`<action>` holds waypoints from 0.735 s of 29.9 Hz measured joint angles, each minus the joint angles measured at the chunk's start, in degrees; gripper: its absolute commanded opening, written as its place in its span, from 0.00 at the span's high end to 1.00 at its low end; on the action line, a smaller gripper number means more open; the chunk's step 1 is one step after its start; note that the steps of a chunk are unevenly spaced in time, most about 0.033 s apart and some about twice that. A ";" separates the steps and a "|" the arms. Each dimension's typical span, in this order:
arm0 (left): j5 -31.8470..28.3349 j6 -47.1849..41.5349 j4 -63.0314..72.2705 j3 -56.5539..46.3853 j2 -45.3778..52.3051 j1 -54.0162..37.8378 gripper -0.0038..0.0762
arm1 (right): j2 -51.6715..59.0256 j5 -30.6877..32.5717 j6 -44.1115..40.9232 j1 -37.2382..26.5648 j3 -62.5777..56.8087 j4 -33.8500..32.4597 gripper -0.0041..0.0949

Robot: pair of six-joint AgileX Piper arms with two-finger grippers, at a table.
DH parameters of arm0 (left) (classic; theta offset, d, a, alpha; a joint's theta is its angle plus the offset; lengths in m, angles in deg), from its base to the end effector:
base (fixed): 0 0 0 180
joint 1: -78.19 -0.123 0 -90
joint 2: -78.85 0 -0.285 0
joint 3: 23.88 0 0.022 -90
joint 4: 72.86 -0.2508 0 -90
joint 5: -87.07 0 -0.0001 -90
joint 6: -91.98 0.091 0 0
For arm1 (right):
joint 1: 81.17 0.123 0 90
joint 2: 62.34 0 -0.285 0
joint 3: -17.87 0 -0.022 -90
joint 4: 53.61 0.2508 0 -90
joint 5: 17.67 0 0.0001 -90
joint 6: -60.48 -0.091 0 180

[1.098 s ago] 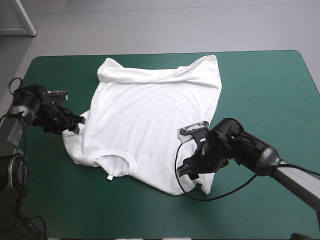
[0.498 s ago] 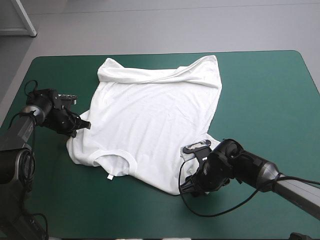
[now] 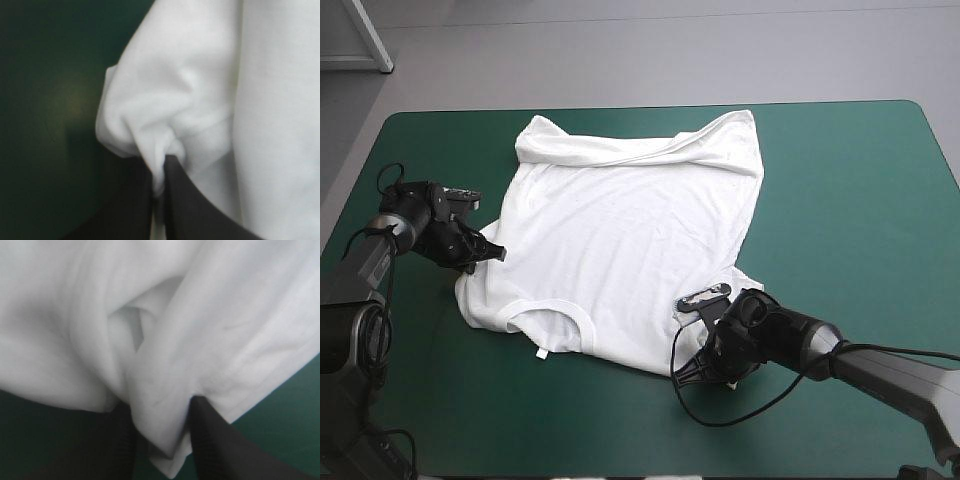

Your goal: Fold the cloth

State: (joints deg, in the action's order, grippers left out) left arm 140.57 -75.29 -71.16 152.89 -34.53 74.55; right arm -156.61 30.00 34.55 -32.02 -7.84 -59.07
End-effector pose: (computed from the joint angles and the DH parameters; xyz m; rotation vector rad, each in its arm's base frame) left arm 0.3621 0.0209 0.2023 0.2121 2.9596 -0.0007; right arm 0.1808 0.1993 0.2123 -0.6688 2.8445 0.1029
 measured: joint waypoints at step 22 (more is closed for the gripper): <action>9.53 -2.67 6.07 23.78 27.21 1.22 0.96 | 11.25 19.24 -3.70 0.10 44.70 -32.34 0.98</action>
State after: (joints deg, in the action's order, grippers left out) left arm 150.11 -77.96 -65.09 176.66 -7.32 75.78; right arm -145.36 49.23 30.85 -31.92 36.86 -91.41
